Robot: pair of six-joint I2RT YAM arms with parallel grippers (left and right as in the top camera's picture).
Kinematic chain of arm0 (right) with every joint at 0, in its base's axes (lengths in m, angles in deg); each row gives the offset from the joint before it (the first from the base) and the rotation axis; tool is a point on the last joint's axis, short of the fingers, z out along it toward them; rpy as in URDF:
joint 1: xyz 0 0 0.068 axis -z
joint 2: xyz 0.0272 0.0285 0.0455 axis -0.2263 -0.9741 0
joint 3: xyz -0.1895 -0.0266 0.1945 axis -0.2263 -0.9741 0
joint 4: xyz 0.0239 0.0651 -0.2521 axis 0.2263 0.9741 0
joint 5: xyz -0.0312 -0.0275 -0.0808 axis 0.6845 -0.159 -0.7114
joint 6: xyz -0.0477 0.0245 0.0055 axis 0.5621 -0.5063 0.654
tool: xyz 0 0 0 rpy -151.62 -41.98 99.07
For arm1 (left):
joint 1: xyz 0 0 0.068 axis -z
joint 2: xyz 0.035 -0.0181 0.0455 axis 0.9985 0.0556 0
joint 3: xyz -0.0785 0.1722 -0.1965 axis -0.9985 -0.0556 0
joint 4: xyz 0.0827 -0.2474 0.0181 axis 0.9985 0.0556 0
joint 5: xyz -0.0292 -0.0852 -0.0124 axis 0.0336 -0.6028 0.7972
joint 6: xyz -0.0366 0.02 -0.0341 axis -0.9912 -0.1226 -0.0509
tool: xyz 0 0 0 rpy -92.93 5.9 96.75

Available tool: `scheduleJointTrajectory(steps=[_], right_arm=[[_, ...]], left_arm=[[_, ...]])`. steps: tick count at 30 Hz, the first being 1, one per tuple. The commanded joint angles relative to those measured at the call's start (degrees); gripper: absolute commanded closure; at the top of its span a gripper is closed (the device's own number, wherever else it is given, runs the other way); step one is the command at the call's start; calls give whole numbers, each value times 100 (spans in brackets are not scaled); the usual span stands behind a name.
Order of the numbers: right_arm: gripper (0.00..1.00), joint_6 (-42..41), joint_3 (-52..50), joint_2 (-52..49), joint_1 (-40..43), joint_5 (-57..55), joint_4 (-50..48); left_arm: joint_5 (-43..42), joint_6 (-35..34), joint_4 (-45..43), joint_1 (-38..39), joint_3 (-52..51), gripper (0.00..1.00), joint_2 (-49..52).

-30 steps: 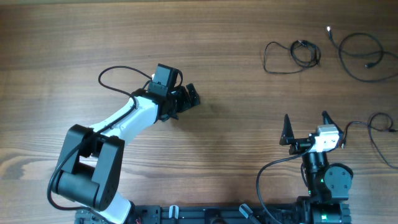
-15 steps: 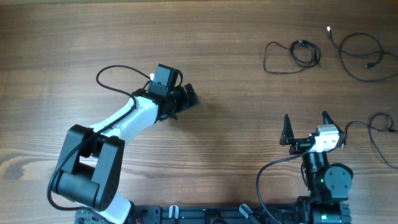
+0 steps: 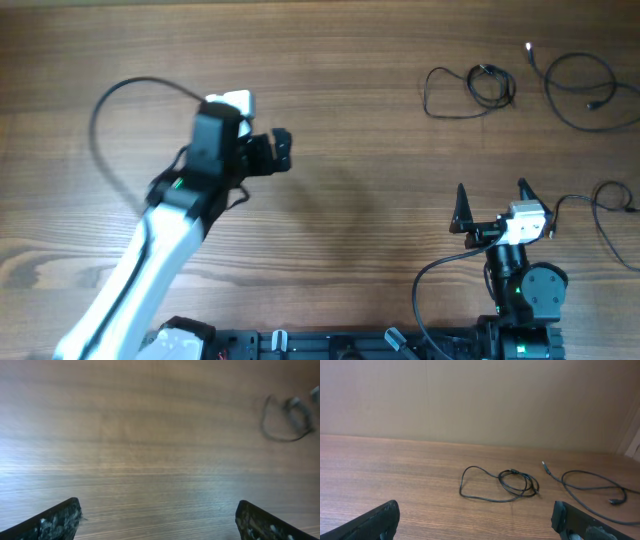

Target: Untangle cables

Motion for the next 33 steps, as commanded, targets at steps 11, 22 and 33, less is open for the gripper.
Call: scheduleJointTrajectory(steps=[11, 22, 33], right_arm=[[0, 9, -15, 87, 17, -101, -7], [0, 9, -15, 87, 17, -101, -7], [0, 7, -15, 87, 17, -101, -7]], left_arm=[[-870, 391, 20, -1349, -3012, 0, -5598], [-450, 518, -385, -1294, -3930, 0, -6913], [321, 791, -1504, -1296, -4374, 0, -6999]])
